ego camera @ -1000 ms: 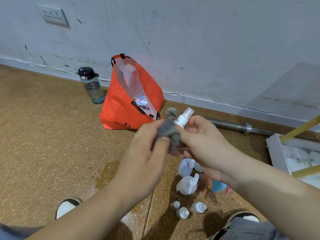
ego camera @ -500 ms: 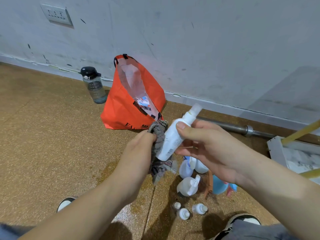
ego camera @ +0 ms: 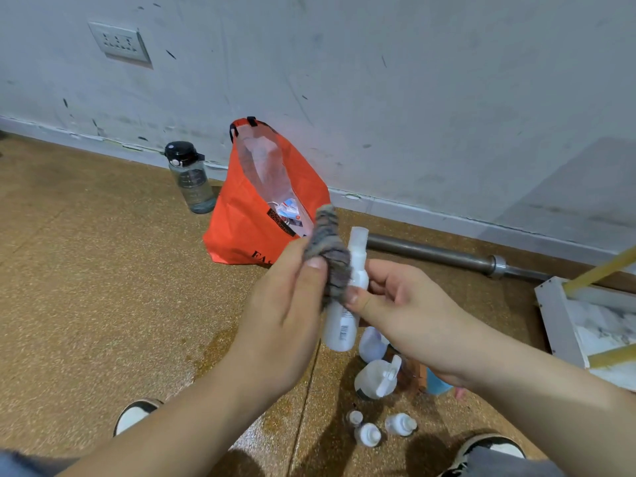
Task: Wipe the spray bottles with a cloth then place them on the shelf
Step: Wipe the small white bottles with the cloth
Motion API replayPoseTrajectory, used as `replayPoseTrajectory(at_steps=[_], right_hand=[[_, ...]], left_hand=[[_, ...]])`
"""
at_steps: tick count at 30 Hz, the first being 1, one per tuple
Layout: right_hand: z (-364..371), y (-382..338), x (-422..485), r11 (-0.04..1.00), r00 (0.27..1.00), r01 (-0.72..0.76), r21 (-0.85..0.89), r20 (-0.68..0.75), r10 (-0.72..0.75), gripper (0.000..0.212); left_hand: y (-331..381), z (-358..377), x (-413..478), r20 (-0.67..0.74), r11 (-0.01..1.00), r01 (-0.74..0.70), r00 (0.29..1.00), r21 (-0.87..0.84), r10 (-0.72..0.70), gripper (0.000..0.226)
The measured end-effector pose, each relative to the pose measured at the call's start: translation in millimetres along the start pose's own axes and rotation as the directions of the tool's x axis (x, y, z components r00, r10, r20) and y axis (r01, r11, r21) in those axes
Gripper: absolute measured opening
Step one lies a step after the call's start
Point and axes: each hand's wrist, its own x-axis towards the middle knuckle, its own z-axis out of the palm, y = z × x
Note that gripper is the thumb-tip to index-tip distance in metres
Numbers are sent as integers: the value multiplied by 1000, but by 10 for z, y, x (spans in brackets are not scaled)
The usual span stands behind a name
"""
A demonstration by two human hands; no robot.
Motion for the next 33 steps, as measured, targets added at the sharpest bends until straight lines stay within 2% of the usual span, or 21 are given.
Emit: replayPoseTrajectory(at_steps=[3,6,9,13,15,17,18,20,23,25,28,33], right_hand=[[30,-16,-47,992,996,78,-103,52,-73,23],[24,0,-63,985,991,120,-124,72,-112,22],[12,-13,-67,986,989,126,-108,91,-117,16],[-83,-12,-64,988,980,118,-102,174,-99,16],[-93,-32,-53,990,976,108,-95,202,-87,23],[-87,-61,-50,995,976,86,-55,203,-73,35],[-84,-72,-50,996,978,77,-39,200,-68,38],[-74,-85,-40,996,978,70,-49,200,-59,32],[-63,-73,-38,995,978,83,-58,198,-70,26],[-64,-60,-46,993,977,109,-50,191,-98,21],[-76,-50,-55,987,975,146,-65,180,-132,20],[-86,-20,-44,983,975,146,-111,185,-124,30]], left_hand=[[30,43,-24,52,990,-66,997,124,60,29],[87,62,1,29,996,52,998,-66,-50,27],[150,51,60,74,946,227,974,-230,-216,31],[109,-16,168,110,841,433,900,-324,-421,30],[82,-52,197,88,738,505,846,-448,-525,34],[77,-75,218,92,630,523,806,-574,-585,35],[82,-84,223,97,612,514,807,-601,-582,36],[146,-88,217,89,641,480,835,-599,-542,37],[289,-17,131,52,837,390,914,-383,-403,38],[304,22,57,73,919,293,956,-265,-283,29],[271,9,26,85,945,201,979,-259,-185,16],[243,9,41,107,938,200,978,-283,-176,27]])
